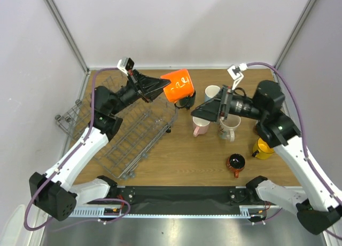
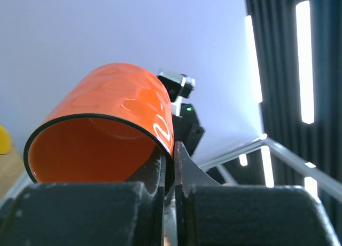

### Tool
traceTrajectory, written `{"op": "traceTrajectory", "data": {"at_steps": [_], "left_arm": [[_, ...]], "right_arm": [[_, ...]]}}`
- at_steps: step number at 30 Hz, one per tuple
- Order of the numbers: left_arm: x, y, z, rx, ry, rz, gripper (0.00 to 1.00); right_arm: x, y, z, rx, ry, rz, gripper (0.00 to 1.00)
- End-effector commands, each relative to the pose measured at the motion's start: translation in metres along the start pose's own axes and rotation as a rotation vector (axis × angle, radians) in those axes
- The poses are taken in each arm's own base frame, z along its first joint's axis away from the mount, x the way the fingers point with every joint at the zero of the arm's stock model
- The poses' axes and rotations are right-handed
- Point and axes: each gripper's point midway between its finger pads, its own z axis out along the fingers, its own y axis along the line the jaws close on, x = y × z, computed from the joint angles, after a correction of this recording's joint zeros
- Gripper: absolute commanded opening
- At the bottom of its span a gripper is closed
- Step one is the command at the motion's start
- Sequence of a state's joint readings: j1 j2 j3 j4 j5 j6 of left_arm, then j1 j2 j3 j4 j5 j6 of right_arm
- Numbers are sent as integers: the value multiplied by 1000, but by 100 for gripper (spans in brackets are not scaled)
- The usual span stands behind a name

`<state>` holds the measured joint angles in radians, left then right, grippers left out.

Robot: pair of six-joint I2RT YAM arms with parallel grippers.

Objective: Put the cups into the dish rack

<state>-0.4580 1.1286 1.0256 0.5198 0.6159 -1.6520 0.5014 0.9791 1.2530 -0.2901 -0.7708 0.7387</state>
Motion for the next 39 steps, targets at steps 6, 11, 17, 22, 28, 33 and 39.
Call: {"op": "traceTrajectory", "data": {"at_steps": [6, 11, 17, 22, 28, 33, 39], "left_arm": [[19, -90, -27, 287, 9, -71, 0], [25, -92, -32, 279, 10, -68, 0], [29, -81, -35, 266, 10, -97, 0], [28, -80, -34, 272, 14, -97, 0], [28, -79, -34, 273, 13, -101, 0], [29, -75, -35, 253, 19, -118, 0], [37, -34, -36, -6, 32, -28, 35]], "right_arm": [[-20, 3, 29, -27, -1, -158, 82], [-27, 6, 34, -45, -1, -193, 80], [-19, 27, 48, -161, 47, -188, 76], [-21, 31, 54, -168, 40, -189, 68], [-14, 33, 62, -188, 61, -170, 52], [-11, 31, 69, -185, 69, -167, 9], [-17, 9, 83, -36, 16, -206, 0]]}}
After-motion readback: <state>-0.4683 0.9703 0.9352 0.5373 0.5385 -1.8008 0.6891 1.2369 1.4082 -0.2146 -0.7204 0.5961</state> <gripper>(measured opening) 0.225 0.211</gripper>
